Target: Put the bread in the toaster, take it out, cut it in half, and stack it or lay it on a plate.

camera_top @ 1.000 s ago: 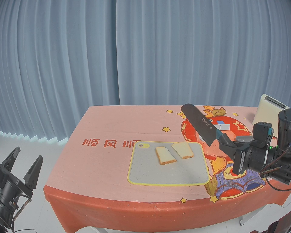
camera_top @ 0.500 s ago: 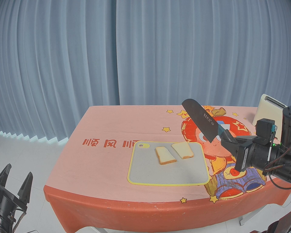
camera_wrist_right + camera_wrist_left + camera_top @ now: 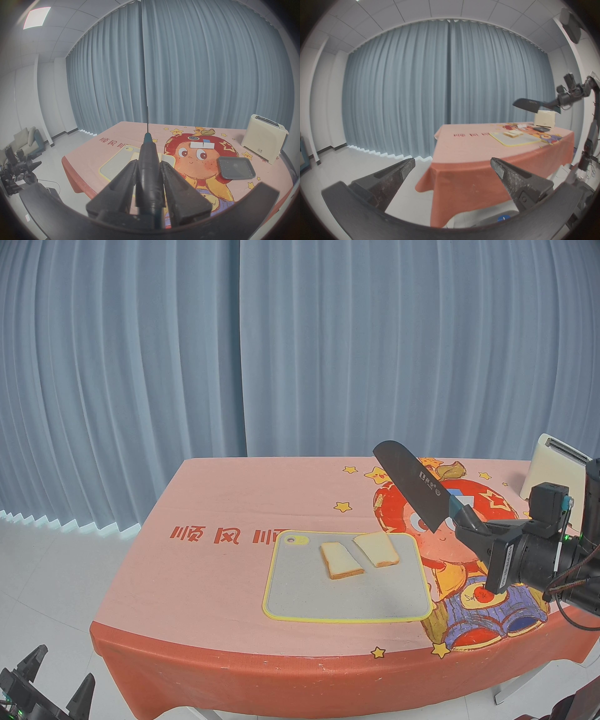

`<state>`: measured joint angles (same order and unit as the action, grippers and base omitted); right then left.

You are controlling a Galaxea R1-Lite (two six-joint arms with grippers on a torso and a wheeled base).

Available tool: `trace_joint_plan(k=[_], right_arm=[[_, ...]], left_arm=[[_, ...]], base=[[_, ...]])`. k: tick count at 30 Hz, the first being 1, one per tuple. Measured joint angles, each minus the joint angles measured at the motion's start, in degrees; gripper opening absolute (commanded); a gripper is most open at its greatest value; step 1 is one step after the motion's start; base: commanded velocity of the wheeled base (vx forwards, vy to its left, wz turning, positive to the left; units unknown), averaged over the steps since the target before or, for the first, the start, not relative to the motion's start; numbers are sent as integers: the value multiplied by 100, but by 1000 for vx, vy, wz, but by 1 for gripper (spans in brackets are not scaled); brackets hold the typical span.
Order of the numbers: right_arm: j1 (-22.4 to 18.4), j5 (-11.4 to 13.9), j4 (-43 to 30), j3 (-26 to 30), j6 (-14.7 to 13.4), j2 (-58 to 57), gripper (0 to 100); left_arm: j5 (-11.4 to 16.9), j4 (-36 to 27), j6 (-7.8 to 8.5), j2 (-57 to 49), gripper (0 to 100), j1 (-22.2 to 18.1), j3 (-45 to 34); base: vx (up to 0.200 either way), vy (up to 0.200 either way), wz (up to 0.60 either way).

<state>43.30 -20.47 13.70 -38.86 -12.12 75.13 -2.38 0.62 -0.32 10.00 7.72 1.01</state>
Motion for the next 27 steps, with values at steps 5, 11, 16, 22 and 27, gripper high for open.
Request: trace_joint_plan(k=[5, 11, 16, 22, 27], right_arm=[[2, 0, 0, 4, 0, -5, 0], [7, 2, -7, 13, 5, -2, 0], [9, 6, -10, 34, 9, -11, 0], [-45, 6, -7, 45, 7, -16, 0], [-100, 9, 1, 4, 9, -33, 0]], left_arm=[[121, -163, -17, -286, 100, -318, 0], [176, -72, 39, -614, 100, -774, 0], [173, -55, 13, -811, 100, -753, 0], [172, -55, 10, -890, 100, -745, 0], [172, -55, 10, -912, 100, -745, 0]], base=[[0, 0, 0], [0, 0, 0], [0, 0, 0], [0, 0, 0], [0, 0, 0]])
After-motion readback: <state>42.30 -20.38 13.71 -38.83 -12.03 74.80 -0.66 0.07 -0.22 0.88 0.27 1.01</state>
